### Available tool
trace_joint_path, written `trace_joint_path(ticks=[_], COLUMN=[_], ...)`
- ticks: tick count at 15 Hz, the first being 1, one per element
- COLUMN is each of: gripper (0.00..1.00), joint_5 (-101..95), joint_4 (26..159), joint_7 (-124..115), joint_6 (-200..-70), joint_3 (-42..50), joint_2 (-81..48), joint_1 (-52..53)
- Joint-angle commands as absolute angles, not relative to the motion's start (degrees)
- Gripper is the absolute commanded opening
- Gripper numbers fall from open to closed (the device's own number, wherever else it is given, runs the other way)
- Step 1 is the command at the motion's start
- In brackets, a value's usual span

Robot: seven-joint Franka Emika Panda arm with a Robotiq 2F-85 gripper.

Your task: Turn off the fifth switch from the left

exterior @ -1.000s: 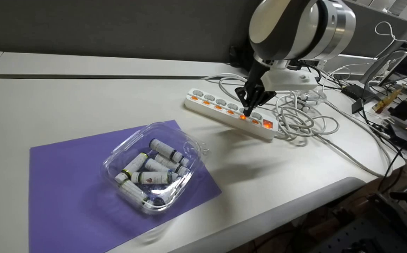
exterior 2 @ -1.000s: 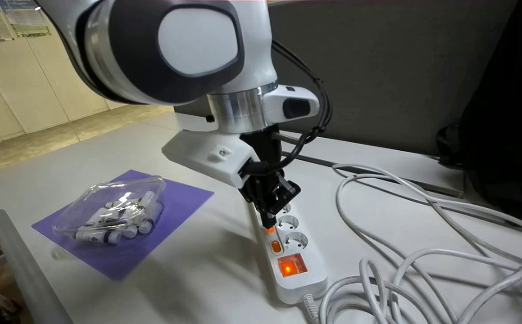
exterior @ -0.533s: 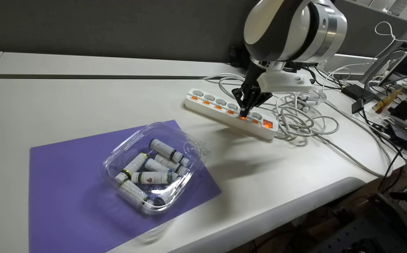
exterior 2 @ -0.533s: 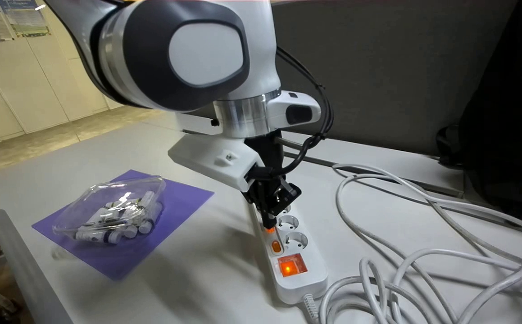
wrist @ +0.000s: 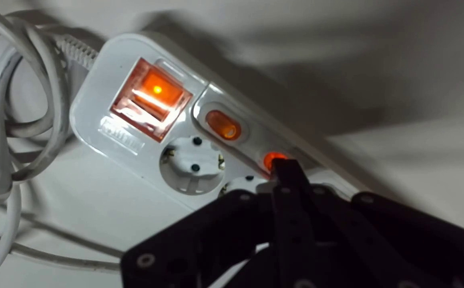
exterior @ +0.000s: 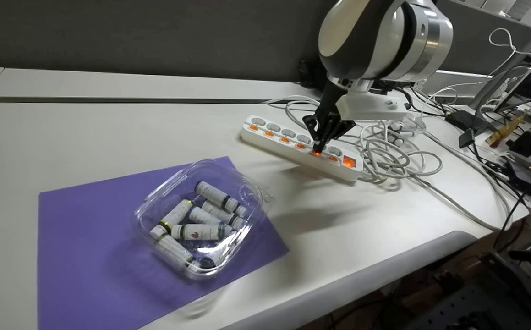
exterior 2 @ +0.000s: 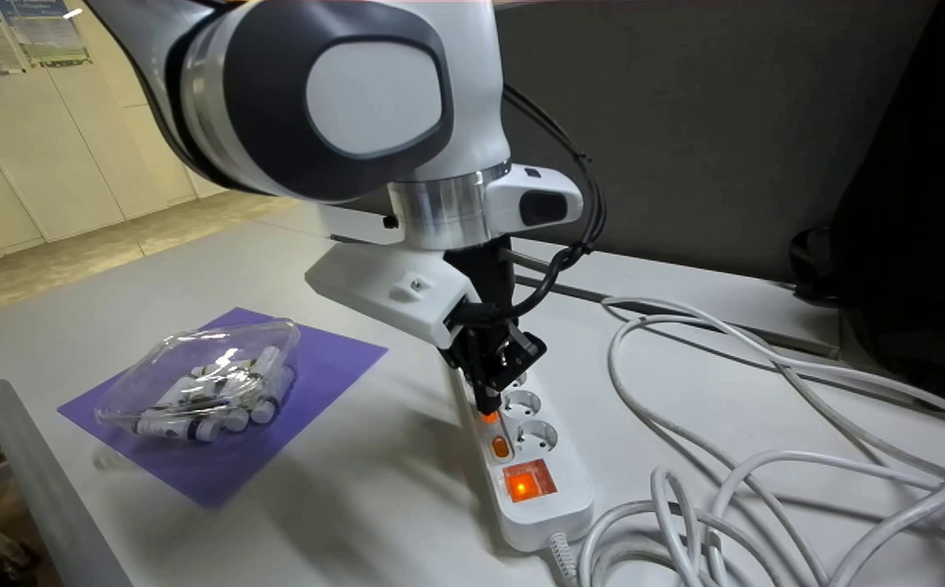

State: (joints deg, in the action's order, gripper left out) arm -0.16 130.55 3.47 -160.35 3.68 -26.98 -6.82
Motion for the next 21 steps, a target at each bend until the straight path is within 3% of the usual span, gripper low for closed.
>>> trace_joint_path(ticks=[1,21], gripper=[0.0,0.0], joint_5=[0.4,12.1], joint_4=[130.3,131.0], joint_7=[4.1,6.7], joint_6=[-159.7,-169.8], joint_3=[3.4,-2.1], joint_2=[-27.0,-33.0], joint_1=[-7.7,-16.9])
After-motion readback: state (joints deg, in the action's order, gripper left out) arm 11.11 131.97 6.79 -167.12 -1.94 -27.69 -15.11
